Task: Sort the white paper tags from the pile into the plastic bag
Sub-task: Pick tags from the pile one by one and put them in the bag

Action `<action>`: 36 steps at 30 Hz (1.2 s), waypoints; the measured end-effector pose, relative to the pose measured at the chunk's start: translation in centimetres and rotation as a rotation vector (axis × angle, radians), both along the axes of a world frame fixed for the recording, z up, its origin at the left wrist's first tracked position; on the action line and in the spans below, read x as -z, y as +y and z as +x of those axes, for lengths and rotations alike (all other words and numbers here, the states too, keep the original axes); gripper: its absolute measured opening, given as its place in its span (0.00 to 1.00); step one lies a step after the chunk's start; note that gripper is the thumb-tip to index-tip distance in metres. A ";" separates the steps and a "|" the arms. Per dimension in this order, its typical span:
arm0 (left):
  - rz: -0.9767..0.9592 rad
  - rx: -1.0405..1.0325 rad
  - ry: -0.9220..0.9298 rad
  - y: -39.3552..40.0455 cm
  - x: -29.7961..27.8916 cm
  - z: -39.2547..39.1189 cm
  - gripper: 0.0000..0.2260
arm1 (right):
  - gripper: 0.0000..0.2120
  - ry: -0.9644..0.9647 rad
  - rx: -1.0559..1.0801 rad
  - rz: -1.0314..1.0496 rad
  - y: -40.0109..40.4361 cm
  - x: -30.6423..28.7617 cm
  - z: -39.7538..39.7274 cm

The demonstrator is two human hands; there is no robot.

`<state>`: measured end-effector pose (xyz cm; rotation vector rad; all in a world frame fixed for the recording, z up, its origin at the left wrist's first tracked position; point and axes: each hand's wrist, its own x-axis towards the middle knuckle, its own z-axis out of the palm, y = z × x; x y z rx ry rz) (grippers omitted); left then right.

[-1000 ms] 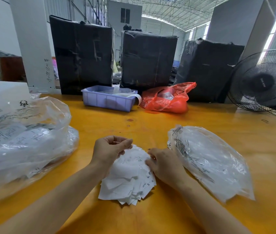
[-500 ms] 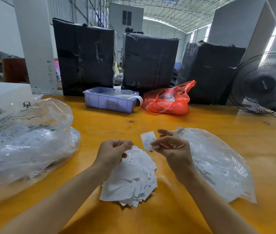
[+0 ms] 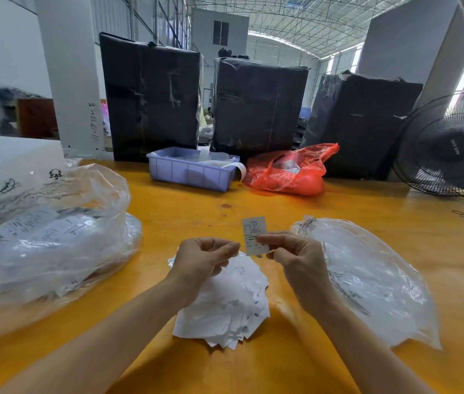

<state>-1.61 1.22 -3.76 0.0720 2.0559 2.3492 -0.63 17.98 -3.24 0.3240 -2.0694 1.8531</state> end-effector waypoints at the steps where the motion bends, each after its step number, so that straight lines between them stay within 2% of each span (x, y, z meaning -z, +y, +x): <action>1: 0.017 0.001 0.003 0.0 0.0 0.0 0.01 | 0.21 -0.019 -0.006 -0.013 0.0 0.0 0.0; 4: 0.052 0.001 0.005 0.1 0.1 0.0 0.01 | 0.17 -0.057 -0.022 -0.075 -0.1 0.0 -0.1; 7: 0.051 -0.001 0.022 0.2 0.4 0.0 0.03 | 0.06 -0.051 -0.014 -0.099 -0.3 0.1 -0.1; 9: 0.037 0.000 0.032 0.2 0.5 0.0 0.04 | 0.03 -0.040 0.009 -0.119 -0.3 0.1 0.0; 13: 0.044 0.012 0.038 0.5 0.6 0.1 0.02 | 0.16 -0.070 0.008 -0.248 -0.2 0.0 0.0; 14: 0.037 0.017 0.040 0.6 0.7 0.2 0.01 | 0.17 -0.085 0.000 -0.274 -0.2 -0.1 0.1; 17: 0.002 0.034 0.039 0.6 0.6 0.3 0.02 | 0.05 -0.110 -0.011 -0.265 -0.2 -0.5 0.2; 18: -0.002 0.044 0.035 0.6 0.6 0.3 0.02 | 0.05 -0.110 -0.008 -0.244 -0.2 -0.5 0.2; 26: 0.113 0.138 -0.088 0.8 0.2 0.5 0.03 | 0.06 -0.042 0.000 -0.093 -0.4 -0.2 0.3; 36: 0.113 0.223 -0.113 0.7 -0.1 0.6 0.02 | 0.03 -0.008 0.014 0.016 -0.5 0.0 0.4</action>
